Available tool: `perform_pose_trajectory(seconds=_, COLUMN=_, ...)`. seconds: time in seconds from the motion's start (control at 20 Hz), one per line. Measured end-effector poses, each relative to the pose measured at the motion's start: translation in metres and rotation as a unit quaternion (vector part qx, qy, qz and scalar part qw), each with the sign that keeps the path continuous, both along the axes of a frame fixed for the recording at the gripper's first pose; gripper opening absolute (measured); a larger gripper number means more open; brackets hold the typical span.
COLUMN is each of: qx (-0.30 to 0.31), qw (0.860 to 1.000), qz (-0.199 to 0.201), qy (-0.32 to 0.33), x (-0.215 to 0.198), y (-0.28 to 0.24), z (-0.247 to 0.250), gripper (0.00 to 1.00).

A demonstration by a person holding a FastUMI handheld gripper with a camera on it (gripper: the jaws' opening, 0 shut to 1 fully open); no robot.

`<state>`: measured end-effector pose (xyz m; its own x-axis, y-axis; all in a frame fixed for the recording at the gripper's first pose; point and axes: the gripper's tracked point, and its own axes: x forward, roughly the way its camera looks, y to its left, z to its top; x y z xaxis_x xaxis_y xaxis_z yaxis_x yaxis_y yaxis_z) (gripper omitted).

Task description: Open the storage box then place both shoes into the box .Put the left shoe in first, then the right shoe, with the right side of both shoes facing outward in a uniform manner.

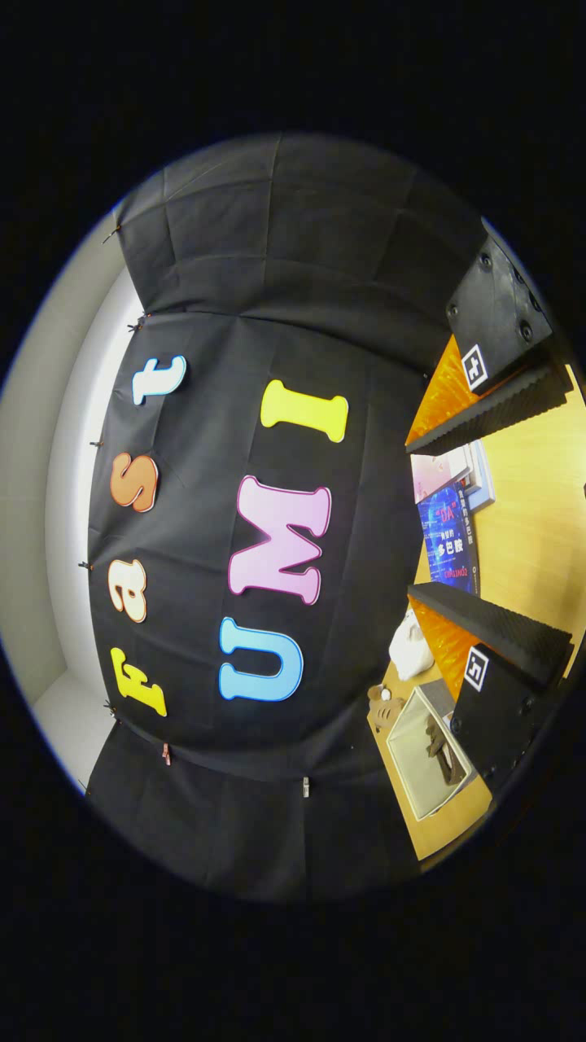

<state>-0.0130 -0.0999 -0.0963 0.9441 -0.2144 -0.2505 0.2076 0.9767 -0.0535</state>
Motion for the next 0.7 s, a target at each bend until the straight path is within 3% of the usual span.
perform_pose_trajectory(seconds=0.7, qx=0.031, qw=0.999, qz=-0.029, qy=0.006, x=-0.014, y=-0.04, z=-0.016, gripper=0.97)
